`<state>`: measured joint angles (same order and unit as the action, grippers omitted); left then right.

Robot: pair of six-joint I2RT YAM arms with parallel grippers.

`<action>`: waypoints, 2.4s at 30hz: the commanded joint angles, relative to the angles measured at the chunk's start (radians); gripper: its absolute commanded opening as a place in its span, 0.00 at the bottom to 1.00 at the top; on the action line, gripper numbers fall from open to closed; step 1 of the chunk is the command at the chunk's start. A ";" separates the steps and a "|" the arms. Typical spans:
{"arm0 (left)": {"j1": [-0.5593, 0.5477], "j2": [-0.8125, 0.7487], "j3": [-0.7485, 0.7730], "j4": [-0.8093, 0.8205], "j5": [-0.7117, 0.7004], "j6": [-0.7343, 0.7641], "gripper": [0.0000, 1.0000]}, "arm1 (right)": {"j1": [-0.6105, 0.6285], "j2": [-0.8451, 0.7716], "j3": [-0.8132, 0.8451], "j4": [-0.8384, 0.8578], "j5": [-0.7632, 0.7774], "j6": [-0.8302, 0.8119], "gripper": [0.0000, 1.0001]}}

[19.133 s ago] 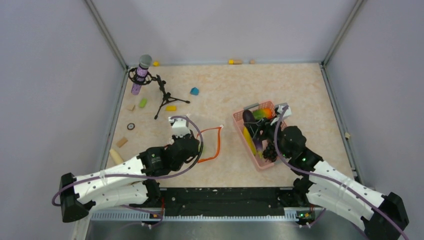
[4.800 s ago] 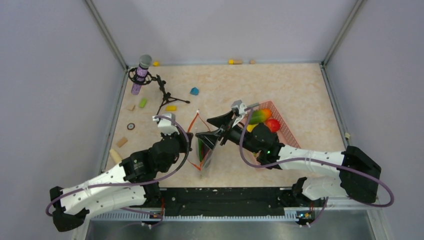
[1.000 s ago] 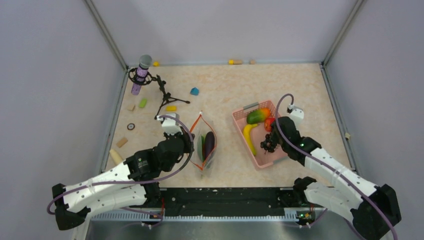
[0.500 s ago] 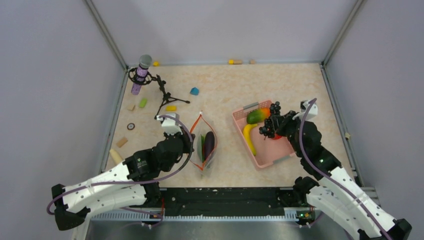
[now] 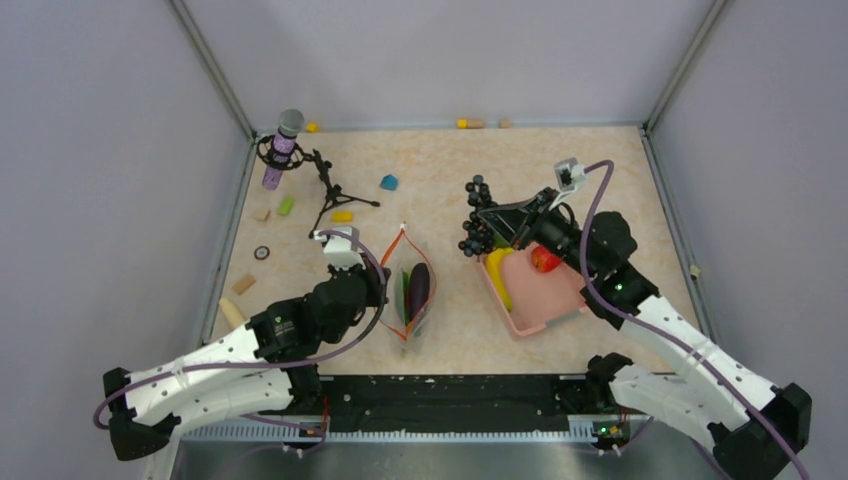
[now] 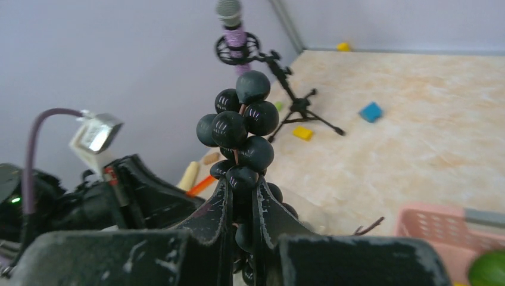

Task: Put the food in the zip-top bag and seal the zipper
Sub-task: Place the fake fruit in the zipper food storage bag, then pick up the fake fruit from the bin.

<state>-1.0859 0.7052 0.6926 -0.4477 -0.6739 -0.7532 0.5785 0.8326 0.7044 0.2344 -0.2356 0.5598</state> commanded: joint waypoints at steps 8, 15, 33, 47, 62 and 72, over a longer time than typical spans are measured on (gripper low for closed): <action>0.004 0.028 0.001 0.041 -0.002 0.012 0.00 | 0.330 0.175 0.189 0.253 -0.069 -0.146 0.00; 0.004 0.021 0.000 0.041 0.007 0.007 0.00 | 0.386 0.312 0.138 0.401 -0.022 -0.127 0.00; 0.003 -0.019 -0.011 0.040 0.000 0.009 0.00 | 0.418 0.375 0.038 0.418 -0.014 -0.138 0.07; 0.003 -0.037 -0.011 0.036 -0.003 0.008 0.00 | 0.420 0.355 0.014 0.438 -0.023 -0.114 0.98; 0.003 -0.045 -0.010 0.031 -0.005 0.006 0.00 | 0.418 0.232 -0.007 0.289 0.222 -0.085 0.99; 0.004 -0.044 -0.014 0.036 -0.007 0.002 0.00 | 0.393 0.143 0.012 -0.166 0.833 0.088 0.99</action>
<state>-1.0859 0.6758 0.6872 -0.4458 -0.6697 -0.7540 0.9848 1.0149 0.6956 0.2485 0.3397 0.5632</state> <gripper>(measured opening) 0.015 0.985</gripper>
